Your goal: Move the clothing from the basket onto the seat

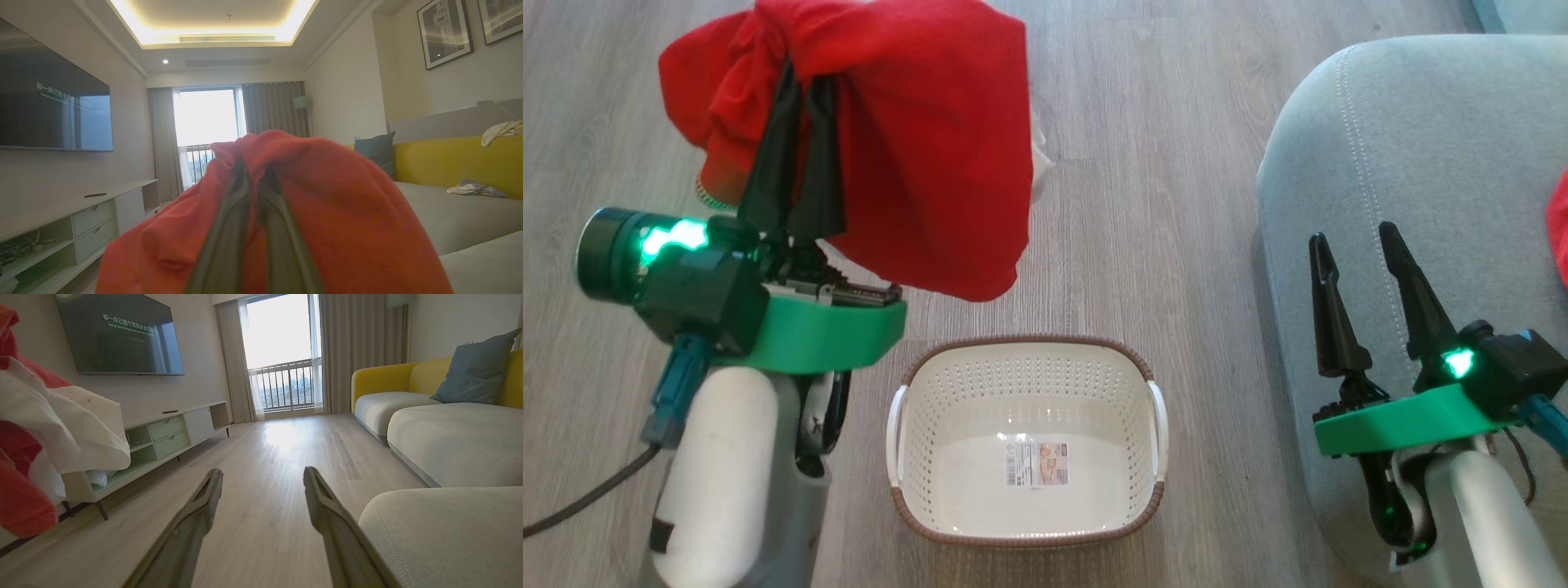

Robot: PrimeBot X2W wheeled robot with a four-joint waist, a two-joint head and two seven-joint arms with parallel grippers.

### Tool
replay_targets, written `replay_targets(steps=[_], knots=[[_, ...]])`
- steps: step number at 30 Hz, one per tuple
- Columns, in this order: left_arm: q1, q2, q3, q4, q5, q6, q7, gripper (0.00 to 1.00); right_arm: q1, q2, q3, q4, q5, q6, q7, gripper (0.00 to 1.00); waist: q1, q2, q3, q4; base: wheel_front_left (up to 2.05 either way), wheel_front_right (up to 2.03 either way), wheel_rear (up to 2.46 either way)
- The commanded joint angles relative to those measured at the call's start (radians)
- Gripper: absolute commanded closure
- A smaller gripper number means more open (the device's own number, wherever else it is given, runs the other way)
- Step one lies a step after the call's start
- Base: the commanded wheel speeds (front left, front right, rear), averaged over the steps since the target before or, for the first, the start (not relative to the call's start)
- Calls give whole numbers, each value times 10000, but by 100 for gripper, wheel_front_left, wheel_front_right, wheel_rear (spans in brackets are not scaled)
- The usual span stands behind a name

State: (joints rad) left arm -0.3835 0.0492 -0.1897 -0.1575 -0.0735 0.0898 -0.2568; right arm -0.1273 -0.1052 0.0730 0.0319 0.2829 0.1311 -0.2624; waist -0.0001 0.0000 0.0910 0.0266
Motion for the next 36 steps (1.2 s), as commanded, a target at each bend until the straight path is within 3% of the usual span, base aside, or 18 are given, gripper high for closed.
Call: replay_targets(steps=[1,10,16,32,36], knots=[[-153,54,302,-482,20,-118,-49,100,-77,-47,240,-312,69,-4,6,0,1,0,-16,-1,0,0,0],[-165,18,-923,-514,151,-1182,-49,100,-79,-40,244,-335,67,-4,6,0,1,0,87,0,0,0,0],[-30,14,-1800,-167,74,-1458,-49,100,-90,-26,240,-298,77,-4,6,0,1,0,107,-47,0,0,0],[25,11,-2218,305,-143,-1401,-49,100,-168,-57,232,-288,111,-4,6,0,1,0,152,-163,0,0,0],[-28,11,-2086,382,-124,-1435,-49,100,-151,-400,977,-511,657,-4,6,0,1,0,161,-214,0,0,0]])
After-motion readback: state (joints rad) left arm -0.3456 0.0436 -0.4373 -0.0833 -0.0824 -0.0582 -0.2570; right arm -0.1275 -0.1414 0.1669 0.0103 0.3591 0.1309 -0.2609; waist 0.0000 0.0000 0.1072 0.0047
